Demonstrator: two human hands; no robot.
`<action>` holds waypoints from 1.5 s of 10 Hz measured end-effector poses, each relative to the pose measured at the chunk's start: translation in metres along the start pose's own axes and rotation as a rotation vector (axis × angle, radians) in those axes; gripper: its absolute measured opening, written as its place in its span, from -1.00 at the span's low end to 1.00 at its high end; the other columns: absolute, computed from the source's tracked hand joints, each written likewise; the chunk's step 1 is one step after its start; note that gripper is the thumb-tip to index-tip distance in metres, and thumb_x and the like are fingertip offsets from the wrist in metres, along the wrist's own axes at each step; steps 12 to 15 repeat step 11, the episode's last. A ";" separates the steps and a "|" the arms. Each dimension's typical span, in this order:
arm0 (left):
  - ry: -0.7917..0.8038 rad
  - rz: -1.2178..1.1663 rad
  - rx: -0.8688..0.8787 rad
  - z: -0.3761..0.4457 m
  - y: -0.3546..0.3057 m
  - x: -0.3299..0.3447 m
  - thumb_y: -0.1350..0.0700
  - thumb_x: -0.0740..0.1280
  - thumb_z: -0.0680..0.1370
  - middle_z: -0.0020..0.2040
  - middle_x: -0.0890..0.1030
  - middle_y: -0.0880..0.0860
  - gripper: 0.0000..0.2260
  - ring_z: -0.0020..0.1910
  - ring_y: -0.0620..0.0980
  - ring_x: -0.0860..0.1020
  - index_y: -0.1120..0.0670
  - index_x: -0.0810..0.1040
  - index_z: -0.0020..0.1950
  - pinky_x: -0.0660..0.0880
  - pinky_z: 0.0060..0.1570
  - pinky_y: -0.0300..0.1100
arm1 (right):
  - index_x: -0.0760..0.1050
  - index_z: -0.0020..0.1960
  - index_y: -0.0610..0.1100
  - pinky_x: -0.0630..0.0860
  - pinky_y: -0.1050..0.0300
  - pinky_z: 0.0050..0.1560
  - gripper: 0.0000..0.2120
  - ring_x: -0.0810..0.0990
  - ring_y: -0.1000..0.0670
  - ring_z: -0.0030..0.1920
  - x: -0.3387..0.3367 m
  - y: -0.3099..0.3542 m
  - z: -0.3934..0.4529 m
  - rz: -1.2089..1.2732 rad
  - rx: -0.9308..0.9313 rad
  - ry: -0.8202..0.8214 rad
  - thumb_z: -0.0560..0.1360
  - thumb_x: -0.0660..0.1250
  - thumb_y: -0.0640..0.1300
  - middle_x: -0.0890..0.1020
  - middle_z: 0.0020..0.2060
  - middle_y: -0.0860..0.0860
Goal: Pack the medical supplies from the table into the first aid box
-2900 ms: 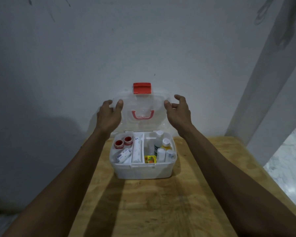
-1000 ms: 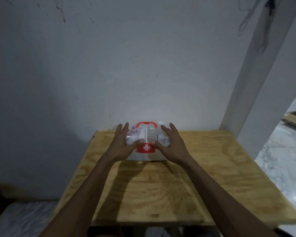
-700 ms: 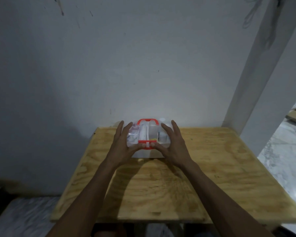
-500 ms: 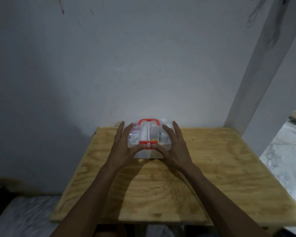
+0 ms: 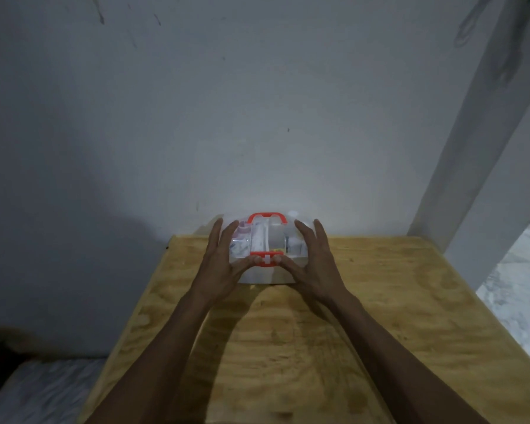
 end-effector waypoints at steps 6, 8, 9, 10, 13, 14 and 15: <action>0.022 0.010 -0.021 0.040 0.008 0.011 -0.32 0.32 0.33 0.61 -0.04 0.01 -0.12 0.57 0.05 0.04 -0.05 0.09 0.56 0.19 0.39 -0.08 | 0.06 0.54 0.11 0.22 0.02 0.36 -0.15 0.08 -0.08 0.54 0.007 -0.010 0.045 -0.007 -0.012 0.030 0.39 0.35 0.33 -0.09 0.58 0.05; 0.015 0.082 -0.053 0.040 0.010 0.009 -0.41 0.31 0.33 0.61 -0.02 0.01 -0.11 0.56 0.09 0.05 -0.09 0.10 0.55 0.23 0.42 0.10 | 0.05 0.54 0.08 0.26 -0.08 0.40 -0.16 0.09 -0.11 0.54 0.004 -0.003 0.043 -0.050 0.012 0.063 0.41 0.35 0.29 -0.11 0.58 0.02; -0.009 0.282 -0.071 0.037 0.010 0.007 -0.52 0.18 0.31 0.60 0.05 0.03 -0.09 0.56 0.12 0.06 -0.12 0.11 0.56 0.22 0.42 0.20 | 0.04 0.55 0.08 0.26 -0.13 0.40 -0.14 0.11 -0.15 0.54 0.004 0.000 0.042 -0.126 0.030 0.089 0.41 0.35 0.31 -0.10 0.59 -0.01; -0.080 0.373 -0.061 0.032 -0.006 0.001 -0.45 0.21 0.38 0.58 0.14 0.07 -0.19 0.54 0.12 0.09 -0.09 0.21 0.53 0.15 0.45 0.13 | -0.01 0.57 0.08 0.23 -0.16 0.42 -0.12 0.08 -0.15 0.55 -0.001 0.001 0.042 -0.186 0.070 0.143 0.42 0.33 0.32 -0.05 0.59 -0.04; -0.138 0.386 -0.034 0.026 -0.011 -0.001 -0.37 0.30 0.42 0.57 0.18 0.07 -0.27 0.53 0.11 0.14 -0.08 0.26 0.50 0.19 0.44 0.14 | 0.02 0.56 0.07 0.20 -0.14 0.44 -0.17 0.12 -0.10 0.54 -0.012 0.007 0.024 -0.161 0.023 0.090 0.44 0.31 0.31 0.11 0.57 -0.01; -0.138 0.386 -0.034 0.026 -0.011 -0.001 -0.37 0.30 0.42 0.57 0.18 0.07 -0.27 0.53 0.11 0.14 -0.08 0.26 0.50 0.19 0.44 0.14 | 0.02 0.56 0.07 0.20 -0.14 0.44 -0.17 0.12 -0.10 0.54 -0.012 0.007 0.024 -0.161 0.023 0.090 0.44 0.31 0.31 0.11 0.57 -0.01; -0.138 0.386 -0.034 0.026 -0.011 -0.001 -0.37 0.30 0.42 0.57 0.18 0.07 -0.27 0.53 0.11 0.14 -0.08 0.26 0.50 0.19 0.44 0.14 | 0.02 0.56 0.07 0.20 -0.14 0.44 -0.17 0.12 -0.10 0.54 -0.012 0.007 0.024 -0.161 0.023 0.090 0.44 0.31 0.31 0.11 0.57 -0.01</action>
Point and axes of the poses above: each hand's wrist, its own z-axis towards the middle knuckle, its own x-axis out of the palm, y = z × x, the point moved 8 cm from there along z, towards the middle knuckle
